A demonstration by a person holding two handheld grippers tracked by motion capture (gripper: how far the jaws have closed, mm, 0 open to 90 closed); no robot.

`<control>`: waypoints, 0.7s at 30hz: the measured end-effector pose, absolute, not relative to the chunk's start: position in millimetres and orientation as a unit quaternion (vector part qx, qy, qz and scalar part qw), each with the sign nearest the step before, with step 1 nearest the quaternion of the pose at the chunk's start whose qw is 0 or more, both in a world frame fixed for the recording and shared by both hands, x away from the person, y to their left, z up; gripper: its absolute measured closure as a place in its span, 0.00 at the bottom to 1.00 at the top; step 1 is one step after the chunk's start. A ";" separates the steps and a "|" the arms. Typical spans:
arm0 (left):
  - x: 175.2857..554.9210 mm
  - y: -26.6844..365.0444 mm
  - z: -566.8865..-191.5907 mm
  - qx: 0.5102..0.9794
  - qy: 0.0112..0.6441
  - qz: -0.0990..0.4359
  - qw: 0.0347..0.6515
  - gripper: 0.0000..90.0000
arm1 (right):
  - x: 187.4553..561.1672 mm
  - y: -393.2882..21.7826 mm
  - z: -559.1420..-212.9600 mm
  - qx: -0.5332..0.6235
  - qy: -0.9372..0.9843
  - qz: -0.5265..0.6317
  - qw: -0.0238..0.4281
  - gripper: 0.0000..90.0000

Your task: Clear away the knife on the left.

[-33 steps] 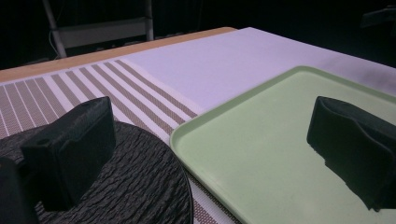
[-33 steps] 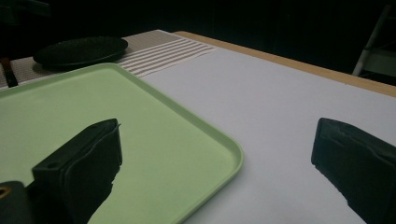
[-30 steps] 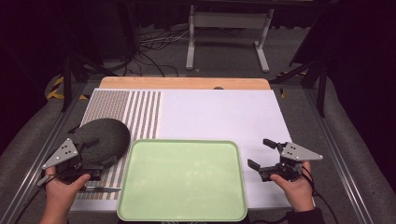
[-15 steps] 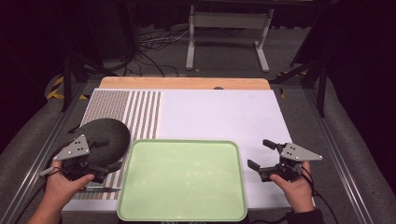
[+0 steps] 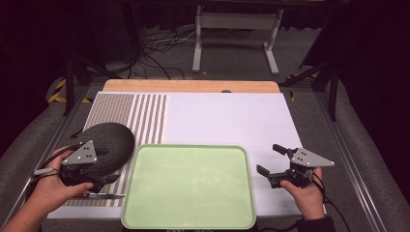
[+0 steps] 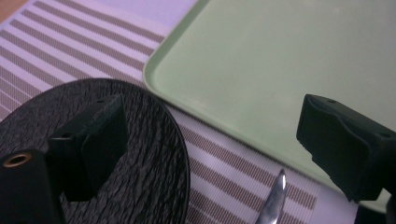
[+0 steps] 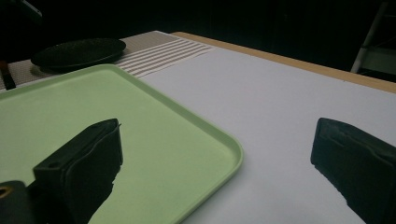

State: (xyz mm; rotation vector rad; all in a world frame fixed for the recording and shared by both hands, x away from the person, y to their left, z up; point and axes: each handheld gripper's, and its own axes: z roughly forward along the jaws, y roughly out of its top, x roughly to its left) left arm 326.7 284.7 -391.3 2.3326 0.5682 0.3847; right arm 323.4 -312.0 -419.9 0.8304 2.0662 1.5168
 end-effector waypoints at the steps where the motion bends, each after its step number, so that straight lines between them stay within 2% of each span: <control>1: 326.8 285.3 -391.7 0.903 0.217 0.146 0.342 0.11 | 323.6 -311.8 -420.0 0.300 0.748 0.549 0.221 0.03; 8: 326.1 290.3 -391.9 0.915 0.219 0.131 0.311 0.11 | 324.2 -310.8 -421.4 0.300 0.753 0.544 0.220 0.03; 12: 323.2 292.4 -390.3 0.925 0.221 0.123 0.285 0.15 | 324.2 -311.9 -421.6 0.303 0.751 0.544 0.221 0.03; 21: 322.6 293.3 -397.7 0.954 0.193 0.088 0.213 0.18 | 322.9 -312.5 -420.6 0.302 0.748 0.547 0.224 0.03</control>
